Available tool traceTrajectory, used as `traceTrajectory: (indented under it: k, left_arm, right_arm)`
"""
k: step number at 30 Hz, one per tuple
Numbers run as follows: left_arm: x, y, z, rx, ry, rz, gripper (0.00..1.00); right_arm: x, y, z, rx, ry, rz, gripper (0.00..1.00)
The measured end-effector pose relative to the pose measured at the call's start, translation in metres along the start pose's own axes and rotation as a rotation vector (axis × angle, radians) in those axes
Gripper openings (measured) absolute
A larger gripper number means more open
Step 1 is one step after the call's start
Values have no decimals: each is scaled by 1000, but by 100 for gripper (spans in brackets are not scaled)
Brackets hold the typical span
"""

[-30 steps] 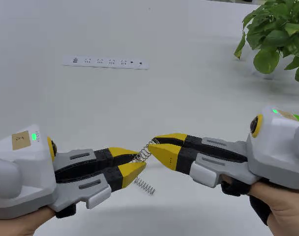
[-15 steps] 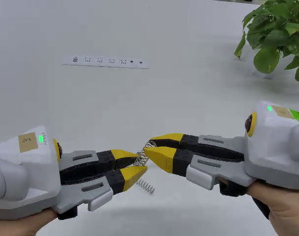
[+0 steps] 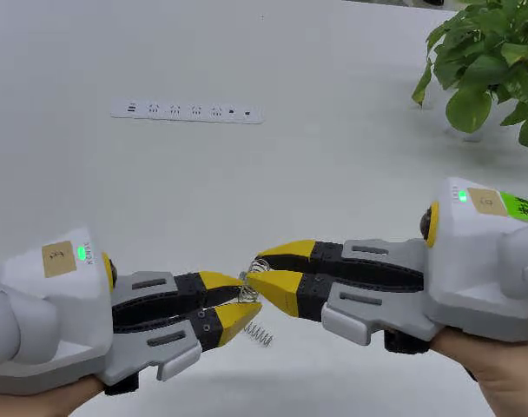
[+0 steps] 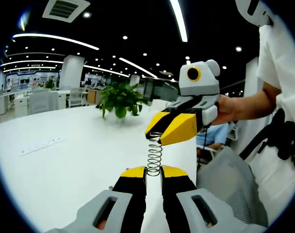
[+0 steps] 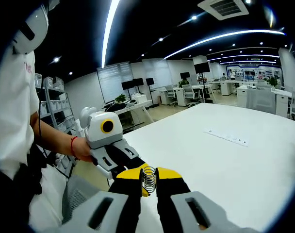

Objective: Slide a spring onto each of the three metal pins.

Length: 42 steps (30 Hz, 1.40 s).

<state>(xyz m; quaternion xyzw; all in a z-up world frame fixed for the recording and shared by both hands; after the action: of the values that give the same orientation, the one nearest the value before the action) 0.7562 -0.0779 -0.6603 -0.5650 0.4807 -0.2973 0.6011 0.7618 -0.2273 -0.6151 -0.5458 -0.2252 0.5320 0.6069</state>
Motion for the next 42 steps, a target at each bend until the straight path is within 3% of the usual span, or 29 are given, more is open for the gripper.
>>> traceTrajectory:
  k: [11,19,26,32,42]
  left_arm:
    - [0,1,-1,2,8,0,10]
    - [0,0,-1,5,9,-3,10]
    - [2,0,-4,24,19,3,10]
    - [5,2,-7,45,27,17,10]
    - [6,5,-11,63,33,22,10]
  right_arm:
    - [0,-1,1,-47,1,22,12]
    - [-5,-4,0,-95,-40,82,19]
    - [-10,-23,-3,-304,-142,299,24]
    - [0,-34,-3,-490,-247,526,25]
    - [22,-39,5,-640,-394,755,23]
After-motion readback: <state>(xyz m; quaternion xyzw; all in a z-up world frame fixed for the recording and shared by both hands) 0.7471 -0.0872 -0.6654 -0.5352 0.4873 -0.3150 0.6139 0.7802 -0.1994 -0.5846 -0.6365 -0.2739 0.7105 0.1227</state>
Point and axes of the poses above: the centre of the closed fingertips' face, and the gripper's own axes: x roughly forward along the fingers, z roughly to its left, y roughly out of its underside, the point moved 9 cm from there along -x, roughly backward along the fingers, and after that the axes turned 6 degrees about x, right-handed, at the moved point
